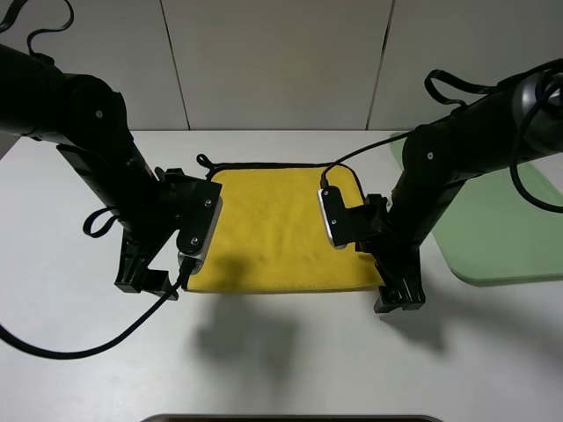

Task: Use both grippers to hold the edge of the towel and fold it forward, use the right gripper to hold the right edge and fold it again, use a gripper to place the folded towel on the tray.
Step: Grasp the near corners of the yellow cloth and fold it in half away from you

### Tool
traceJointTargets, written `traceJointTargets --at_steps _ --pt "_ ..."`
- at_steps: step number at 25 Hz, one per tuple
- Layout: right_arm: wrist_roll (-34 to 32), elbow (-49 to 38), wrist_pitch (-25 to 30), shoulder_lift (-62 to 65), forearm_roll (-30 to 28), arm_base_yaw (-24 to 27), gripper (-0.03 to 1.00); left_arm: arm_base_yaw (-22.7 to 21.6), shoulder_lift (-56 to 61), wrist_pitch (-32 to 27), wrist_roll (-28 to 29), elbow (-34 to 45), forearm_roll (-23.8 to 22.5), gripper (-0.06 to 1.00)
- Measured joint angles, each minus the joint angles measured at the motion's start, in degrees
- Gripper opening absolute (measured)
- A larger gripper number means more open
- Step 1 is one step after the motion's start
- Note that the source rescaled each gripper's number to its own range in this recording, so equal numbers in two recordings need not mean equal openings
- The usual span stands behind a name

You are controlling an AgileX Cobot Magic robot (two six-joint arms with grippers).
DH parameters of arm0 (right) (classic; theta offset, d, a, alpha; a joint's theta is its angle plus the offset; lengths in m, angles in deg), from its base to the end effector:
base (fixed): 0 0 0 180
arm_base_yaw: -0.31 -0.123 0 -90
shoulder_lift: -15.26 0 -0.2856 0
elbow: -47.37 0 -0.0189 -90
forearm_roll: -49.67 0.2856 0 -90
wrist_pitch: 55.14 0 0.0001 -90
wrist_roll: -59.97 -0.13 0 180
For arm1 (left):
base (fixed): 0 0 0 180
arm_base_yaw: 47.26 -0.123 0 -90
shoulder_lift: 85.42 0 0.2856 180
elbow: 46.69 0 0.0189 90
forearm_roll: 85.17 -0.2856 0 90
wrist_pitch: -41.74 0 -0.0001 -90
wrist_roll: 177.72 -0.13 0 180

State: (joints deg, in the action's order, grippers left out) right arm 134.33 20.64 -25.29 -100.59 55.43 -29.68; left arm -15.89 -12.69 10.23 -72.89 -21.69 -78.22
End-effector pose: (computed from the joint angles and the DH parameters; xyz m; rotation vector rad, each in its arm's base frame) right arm 0.2829 0.1708 0.0360 -2.2892 1.9365 0.0026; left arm 0.2906 -0.1868 0.0931 2.2012 1.8103 0.0480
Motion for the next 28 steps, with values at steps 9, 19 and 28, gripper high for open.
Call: traceJointTargets --at_steps 9,19,28 --pt "1.05 0.05 -0.6 -2.51 1.04 0.0 1.0 0.0 -1.99 1.41 -1.52 0.0 0.0 0.98" --pt "2.35 0.1 -0.59 -2.84 2.06 0.0 1.0 0.0 -5.43 3.81 -2.58 0.0 0.19 0.98" --pt "3.76 0.1 -0.84 -2.85 3.62 0.0 1.0 0.0 -8.09 4.79 -2.78 -0.01 3.61 0.98"
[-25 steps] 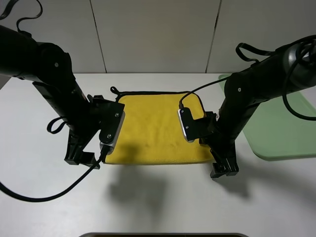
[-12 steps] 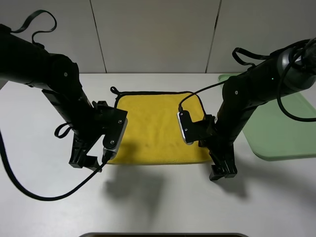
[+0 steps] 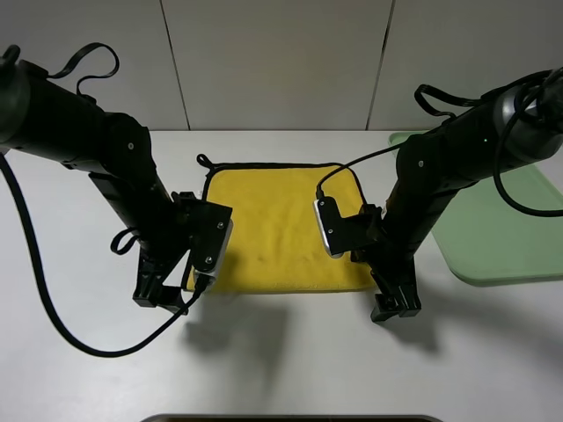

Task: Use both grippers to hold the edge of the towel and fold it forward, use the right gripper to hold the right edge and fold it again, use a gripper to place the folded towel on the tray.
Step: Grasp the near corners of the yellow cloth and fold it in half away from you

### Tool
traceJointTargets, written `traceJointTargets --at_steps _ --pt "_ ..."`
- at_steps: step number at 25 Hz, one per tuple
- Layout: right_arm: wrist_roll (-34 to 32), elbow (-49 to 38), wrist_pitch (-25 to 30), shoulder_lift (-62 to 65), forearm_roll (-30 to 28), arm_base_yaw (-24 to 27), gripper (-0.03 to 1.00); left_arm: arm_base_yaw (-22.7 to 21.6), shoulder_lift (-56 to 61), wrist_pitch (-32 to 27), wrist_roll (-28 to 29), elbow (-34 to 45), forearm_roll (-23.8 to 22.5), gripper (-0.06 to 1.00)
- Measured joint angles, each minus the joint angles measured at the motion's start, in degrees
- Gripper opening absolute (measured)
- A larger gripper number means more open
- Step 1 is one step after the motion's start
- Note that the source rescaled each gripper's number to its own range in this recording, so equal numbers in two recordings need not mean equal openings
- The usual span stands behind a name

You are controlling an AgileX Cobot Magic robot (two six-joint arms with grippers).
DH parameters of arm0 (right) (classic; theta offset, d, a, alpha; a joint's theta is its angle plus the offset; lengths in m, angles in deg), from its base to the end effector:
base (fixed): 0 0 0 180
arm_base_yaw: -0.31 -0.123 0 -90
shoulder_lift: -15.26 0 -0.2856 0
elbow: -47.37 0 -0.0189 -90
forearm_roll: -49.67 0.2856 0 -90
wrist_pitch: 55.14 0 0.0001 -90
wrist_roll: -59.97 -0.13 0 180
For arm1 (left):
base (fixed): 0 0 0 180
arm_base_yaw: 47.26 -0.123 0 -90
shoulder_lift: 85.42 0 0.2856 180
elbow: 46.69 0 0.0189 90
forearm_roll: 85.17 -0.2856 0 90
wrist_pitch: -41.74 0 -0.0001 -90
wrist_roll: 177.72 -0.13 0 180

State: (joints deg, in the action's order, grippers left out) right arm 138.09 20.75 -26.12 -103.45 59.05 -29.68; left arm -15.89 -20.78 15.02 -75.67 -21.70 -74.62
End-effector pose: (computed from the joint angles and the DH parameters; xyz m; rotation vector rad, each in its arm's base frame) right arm 0.2795 0.1732 0.0205 -2.3126 1.9361 0.0585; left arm 0.2923 -0.1908 0.0471 2.2248 1.8527 -0.0055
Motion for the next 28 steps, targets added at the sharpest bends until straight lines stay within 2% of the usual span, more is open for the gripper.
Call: traceJointTargets --at_steps 13,18,25,28 --pt "0.0 0.0 -0.22 -0.05 0.87 0.0 1.0 0.0 -3.85 1.46 -0.19 -0.05 1.03 0.95" --pt "0.0 0.0 -0.27 -0.12 1.07 0.0 1.0 0.0 -4.47 1.95 -0.19 -0.36 1.03 0.9" --pt "0.0 0.0 -0.32 -0.12 1.4 0.0 1.0 0.0 -4.96 3.24 -0.19 -0.58 0.92 0.77" --pt "0.0 0.0 -0.37 -0.12 1.45 0.0 1.0 0.0 -5.02 3.81 -0.19 -0.65 1.12 0.68"
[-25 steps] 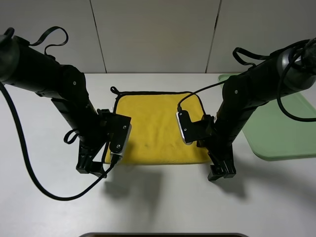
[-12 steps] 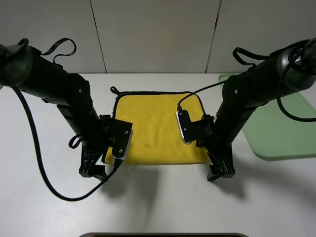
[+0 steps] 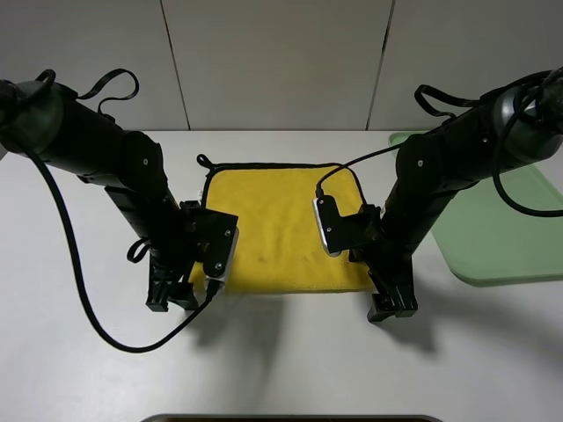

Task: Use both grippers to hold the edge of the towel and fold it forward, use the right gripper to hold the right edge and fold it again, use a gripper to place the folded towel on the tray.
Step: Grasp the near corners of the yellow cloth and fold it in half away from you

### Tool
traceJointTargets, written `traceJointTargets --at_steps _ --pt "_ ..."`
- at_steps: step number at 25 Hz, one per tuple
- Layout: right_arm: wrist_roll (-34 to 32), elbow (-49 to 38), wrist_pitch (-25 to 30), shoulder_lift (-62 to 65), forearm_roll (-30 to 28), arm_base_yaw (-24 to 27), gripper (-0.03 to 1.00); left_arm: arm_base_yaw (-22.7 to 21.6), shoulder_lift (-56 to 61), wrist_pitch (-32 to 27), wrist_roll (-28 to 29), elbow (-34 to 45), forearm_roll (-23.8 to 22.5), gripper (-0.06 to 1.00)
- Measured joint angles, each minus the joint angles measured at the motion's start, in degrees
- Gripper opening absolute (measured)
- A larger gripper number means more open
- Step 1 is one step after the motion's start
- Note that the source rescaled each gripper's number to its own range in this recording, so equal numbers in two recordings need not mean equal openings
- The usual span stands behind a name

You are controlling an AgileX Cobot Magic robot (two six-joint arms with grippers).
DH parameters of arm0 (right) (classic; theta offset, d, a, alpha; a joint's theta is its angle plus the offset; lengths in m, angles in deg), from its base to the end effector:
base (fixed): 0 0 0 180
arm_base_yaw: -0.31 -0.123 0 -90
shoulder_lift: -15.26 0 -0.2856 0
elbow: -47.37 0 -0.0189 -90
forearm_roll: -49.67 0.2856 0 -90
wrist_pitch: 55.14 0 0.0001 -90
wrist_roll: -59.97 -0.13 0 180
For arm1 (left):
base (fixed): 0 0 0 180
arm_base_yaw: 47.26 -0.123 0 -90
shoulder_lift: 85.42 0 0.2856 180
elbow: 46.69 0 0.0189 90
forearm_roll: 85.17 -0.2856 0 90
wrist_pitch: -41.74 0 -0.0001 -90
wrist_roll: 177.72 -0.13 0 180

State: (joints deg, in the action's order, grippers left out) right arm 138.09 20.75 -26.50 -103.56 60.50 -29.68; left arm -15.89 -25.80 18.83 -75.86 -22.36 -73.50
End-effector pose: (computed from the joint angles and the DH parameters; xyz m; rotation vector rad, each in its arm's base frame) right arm 0.2795 0.1748 0.0201 -2.2838 1.9552 0.0729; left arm 0.2965 -0.1928 0.0208 2.2129 1.8818 -0.0082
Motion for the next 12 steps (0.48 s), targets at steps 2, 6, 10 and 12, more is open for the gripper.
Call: traceJointTargets --at_steps 2,6,10,12 --pt "0.0 0.0 0.0 0.0 0.04 0.0 1.0 0.0 -0.1 0.23 0.0 -0.07 0.2 0.6" --pt "0.0 0.0 -0.17 0.0 0.49 0.0 1.0 0.0 -0.22 0.52 0.0 -0.12 0.38 0.4" --pt "0.06 0.0 -0.35 0.0 1.18 0.0 0.99 0.0 -0.26 1.36 0.0 -0.12 0.43 0.19" --pt "0.06 0.0 -0.41 0.0 1.51 0.0 0.96 0.0 -0.26 1.96 0.0 -0.12 0.38 0.11"
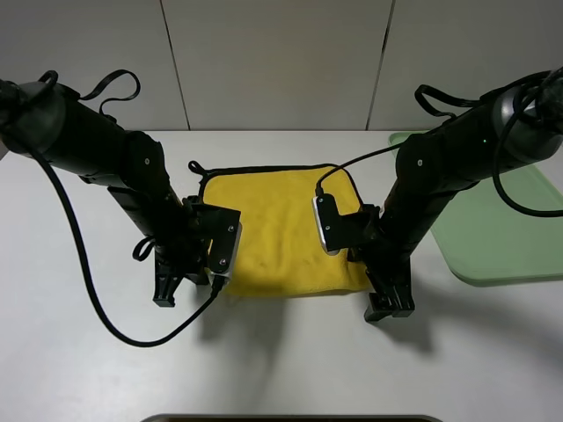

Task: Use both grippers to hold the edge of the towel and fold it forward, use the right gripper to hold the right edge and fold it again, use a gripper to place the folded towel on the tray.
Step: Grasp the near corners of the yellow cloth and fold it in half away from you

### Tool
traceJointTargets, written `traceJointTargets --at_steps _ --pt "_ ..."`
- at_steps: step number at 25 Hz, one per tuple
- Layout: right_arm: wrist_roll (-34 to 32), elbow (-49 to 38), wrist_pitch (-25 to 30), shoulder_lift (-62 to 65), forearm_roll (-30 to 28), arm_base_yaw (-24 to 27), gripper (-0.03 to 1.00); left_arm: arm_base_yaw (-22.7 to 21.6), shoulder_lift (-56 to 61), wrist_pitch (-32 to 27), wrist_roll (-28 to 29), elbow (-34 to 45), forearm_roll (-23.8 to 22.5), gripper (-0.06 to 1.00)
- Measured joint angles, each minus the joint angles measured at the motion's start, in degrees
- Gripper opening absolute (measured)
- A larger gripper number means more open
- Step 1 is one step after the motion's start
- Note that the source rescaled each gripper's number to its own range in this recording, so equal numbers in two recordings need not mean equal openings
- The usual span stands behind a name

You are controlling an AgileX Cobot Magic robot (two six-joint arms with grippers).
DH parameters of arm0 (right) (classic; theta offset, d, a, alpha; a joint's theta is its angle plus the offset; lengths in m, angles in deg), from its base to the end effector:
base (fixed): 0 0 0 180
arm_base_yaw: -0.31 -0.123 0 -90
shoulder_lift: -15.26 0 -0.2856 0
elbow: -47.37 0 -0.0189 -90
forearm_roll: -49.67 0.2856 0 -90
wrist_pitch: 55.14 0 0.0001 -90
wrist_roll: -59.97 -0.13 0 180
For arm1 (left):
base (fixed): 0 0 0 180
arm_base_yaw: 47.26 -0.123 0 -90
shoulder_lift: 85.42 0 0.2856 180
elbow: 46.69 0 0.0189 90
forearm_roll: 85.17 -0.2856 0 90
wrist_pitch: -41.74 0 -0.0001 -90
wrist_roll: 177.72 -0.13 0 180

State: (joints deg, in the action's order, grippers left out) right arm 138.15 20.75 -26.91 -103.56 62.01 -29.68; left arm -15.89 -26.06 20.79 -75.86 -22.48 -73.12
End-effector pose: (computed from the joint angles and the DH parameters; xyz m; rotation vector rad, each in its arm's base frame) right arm 0.2798 0.1767 0.0203 -2.2531 1.9721 0.0862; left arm 0.3007 -0.1947 0.0206 2.1834 1.8719 0.0101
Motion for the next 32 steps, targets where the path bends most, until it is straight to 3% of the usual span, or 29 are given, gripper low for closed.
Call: traceJointTargets --at_steps 2,5,8,15,22,32 --pt "0.0 0.0 -0.29 0.0 0.42 0.0 0.91 0.0 0.0 0.23 0.0 0.0 -0.12 0.05" --pt "0.0 0.0 -0.66 0.0 0.94 0.0 0.75 0.0 0.0 0.29 0.0 0.0 -0.12 0.03" --pt "0.06 0.0 -1.2 -0.06 1.3 0.0 0.49 0.0 0.0 0.36 0.0 0.0 -0.12 0.03" --pt "0.11 0.05 -2.68 -0.17 1.31 0.0 0.01 0.0 0.0 0.54 0.0 0.0 -0.12 0.03" --pt "0.11 0.05 -2.3 -0.17 1.31 0.0 0.0 0.0 0.0 0.54 0.0 0.0 -0.16 0.0" --pt "-0.06 0.0 3.63 3.57 1.31 0.0 0.0 0.0 3.2 -3.02 0.0 0.42 -0.3 0.0"
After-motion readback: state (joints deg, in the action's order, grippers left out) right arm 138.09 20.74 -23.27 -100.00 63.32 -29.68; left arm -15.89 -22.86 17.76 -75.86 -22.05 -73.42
